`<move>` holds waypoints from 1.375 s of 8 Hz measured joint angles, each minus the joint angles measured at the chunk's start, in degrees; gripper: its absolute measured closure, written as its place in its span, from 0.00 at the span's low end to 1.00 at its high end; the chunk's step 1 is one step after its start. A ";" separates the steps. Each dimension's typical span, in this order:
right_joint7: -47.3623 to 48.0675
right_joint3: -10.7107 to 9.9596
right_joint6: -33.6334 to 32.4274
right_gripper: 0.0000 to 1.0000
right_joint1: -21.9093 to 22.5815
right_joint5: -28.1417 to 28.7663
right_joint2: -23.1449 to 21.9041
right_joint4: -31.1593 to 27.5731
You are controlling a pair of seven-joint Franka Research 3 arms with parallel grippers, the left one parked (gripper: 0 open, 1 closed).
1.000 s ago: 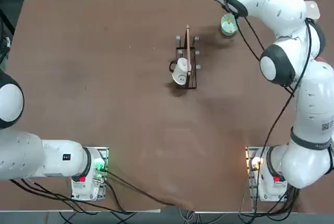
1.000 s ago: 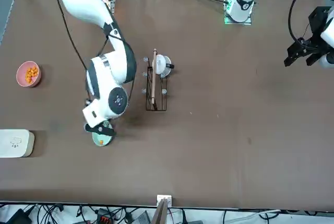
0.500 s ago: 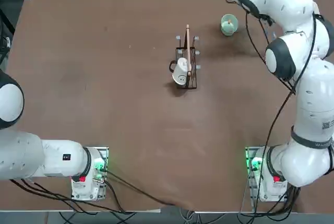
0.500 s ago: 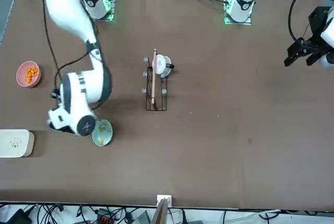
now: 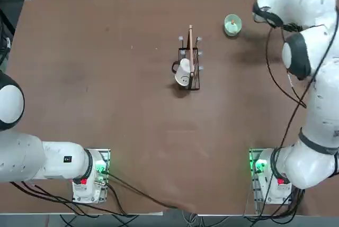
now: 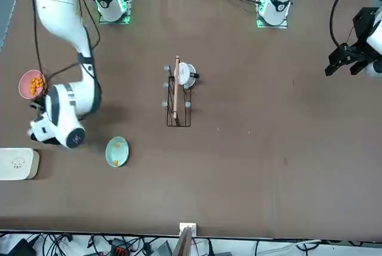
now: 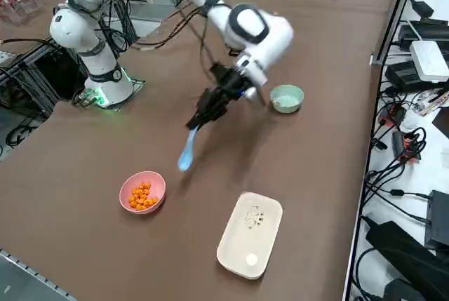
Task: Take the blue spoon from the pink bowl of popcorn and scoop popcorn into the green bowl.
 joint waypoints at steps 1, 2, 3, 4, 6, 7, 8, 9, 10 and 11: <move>0.20 -2.54 3.20 0.89 -0.05 -0.61 -2.72 -5.71; 1.09 -4.35 7.45 0.89 0.00 -1.08 -4.24 -10.11; 2.70 -5.96 12.77 0.89 0.11 -1.95 -4.71 -14.12; 3.51 -7.53 16.96 0.89 0.09 -2.76 -4.65 -17.40; 4.19 -9.11 20.37 0.74 -0.03 -3.54 -4.61 -20.71; 4.20 -9.15 21.15 0.54 0.07 -3.59 -4.61 -20.88; 4.21 -9.13 21.45 0.36 0.32 -3.59 -4.82 -20.78; 4.22 -9.13 21.55 0.18 0.48 -3.58 -5.87 -20.57; 4.07 -9.13 21.56 0.00 0.48 -3.11 -7.97 -20.48; 3.57 -9.12 21.53 0.00 0.49 -1.08 -10.32 -20.52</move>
